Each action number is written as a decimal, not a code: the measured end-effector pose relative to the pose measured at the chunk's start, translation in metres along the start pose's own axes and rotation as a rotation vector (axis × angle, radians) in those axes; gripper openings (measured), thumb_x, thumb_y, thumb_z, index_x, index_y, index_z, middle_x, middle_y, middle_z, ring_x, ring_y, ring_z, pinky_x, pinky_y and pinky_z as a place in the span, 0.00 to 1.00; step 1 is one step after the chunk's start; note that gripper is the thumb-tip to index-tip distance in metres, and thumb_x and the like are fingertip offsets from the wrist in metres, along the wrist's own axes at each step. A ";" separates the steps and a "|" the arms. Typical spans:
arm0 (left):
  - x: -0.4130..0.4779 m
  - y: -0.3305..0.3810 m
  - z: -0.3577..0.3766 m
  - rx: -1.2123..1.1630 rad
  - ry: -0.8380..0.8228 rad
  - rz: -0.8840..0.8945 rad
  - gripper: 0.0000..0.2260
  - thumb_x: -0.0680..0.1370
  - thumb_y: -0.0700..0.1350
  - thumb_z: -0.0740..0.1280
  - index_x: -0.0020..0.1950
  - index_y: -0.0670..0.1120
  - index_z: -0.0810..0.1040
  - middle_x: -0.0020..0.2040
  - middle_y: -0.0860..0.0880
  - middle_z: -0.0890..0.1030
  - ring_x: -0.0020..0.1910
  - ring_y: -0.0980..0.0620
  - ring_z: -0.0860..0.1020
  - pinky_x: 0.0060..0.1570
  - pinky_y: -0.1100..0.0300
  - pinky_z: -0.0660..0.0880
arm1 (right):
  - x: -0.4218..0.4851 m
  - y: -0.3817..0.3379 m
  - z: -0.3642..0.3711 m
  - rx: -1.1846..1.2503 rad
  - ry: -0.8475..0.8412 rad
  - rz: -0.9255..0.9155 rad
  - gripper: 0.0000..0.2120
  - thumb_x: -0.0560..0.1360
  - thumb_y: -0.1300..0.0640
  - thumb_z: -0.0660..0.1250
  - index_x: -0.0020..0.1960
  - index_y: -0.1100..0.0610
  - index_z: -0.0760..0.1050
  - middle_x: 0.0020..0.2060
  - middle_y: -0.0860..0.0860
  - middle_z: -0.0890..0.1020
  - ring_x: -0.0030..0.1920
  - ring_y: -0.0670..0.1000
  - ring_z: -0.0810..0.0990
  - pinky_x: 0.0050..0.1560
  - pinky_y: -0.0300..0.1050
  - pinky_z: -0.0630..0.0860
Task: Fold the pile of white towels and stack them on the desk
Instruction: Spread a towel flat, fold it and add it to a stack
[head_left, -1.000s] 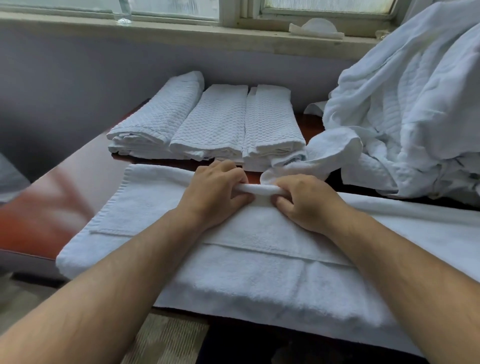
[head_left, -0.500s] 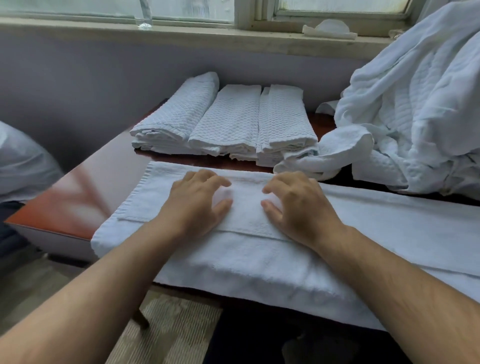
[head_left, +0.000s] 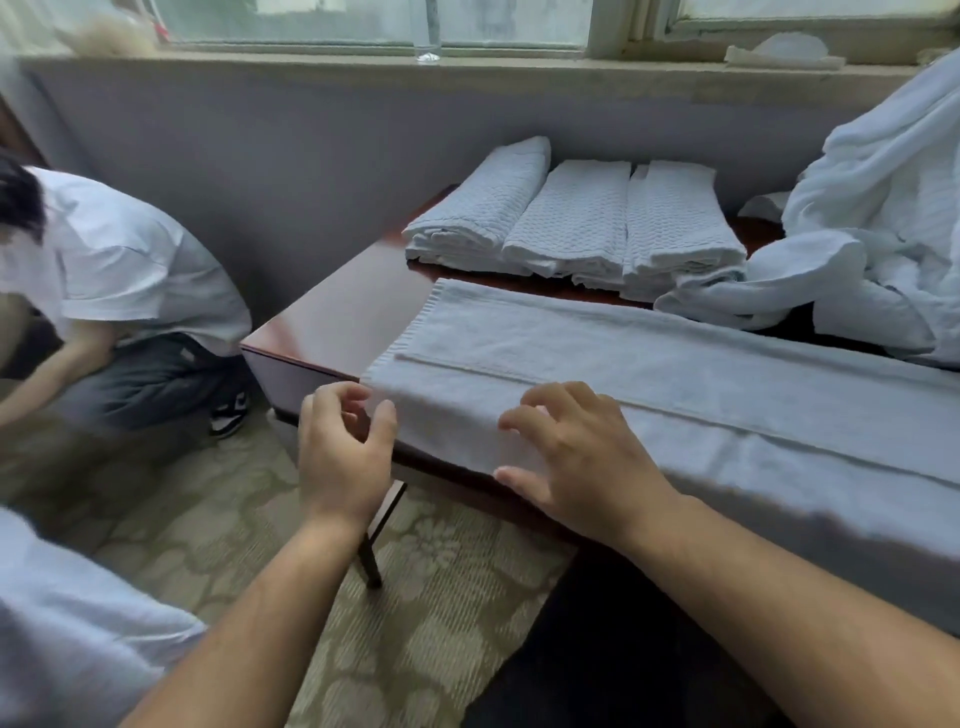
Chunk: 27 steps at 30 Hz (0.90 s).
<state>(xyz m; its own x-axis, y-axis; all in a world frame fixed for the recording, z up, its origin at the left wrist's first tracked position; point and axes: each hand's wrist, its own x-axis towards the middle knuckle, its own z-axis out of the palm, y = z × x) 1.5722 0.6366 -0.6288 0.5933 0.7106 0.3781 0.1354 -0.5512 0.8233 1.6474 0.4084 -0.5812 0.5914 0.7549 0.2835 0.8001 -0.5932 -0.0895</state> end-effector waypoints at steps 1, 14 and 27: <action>-0.002 -0.006 0.001 -0.077 0.017 -0.167 0.14 0.78 0.52 0.71 0.59 0.50 0.73 0.55 0.51 0.76 0.52 0.52 0.77 0.54 0.55 0.76 | -0.001 -0.006 0.001 -0.025 -0.024 -0.009 0.24 0.71 0.41 0.75 0.62 0.52 0.79 0.59 0.53 0.78 0.60 0.59 0.76 0.58 0.56 0.74; 0.014 -0.019 -0.007 -0.794 -0.440 -0.654 0.12 0.81 0.52 0.67 0.56 0.44 0.80 0.47 0.50 0.85 0.43 0.54 0.83 0.42 0.60 0.80 | -0.014 -0.019 0.018 -0.301 0.015 0.052 0.34 0.56 0.53 0.85 0.61 0.56 0.81 0.63 0.63 0.79 0.63 0.66 0.78 0.60 0.65 0.76; 0.064 0.043 -0.029 -0.610 -0.637 -0.291 0.27 0.73 0.26 0.53 0.58 0.47 0.84 0.57 0.44 0.84 0.50 0.49 0.81 0.42 0.62 0.80 | 0.006 0.000 -0.028 -0.040 0.238 0.132 0.08 0.74 0.57 0.70 0.39 0.54 0.73 0.35 0.52 0.79 0.38 0.59 0.76 0.37 0.49 0.68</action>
<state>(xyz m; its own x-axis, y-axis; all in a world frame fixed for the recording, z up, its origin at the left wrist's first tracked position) 1.5930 0.6706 -0.5571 0.9499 0.3108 -0.0334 0.0137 0.0653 0.9978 1.6483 0.4048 -0.5526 0.6463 0.5858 0.4890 0.7102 -0.6962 -0.1046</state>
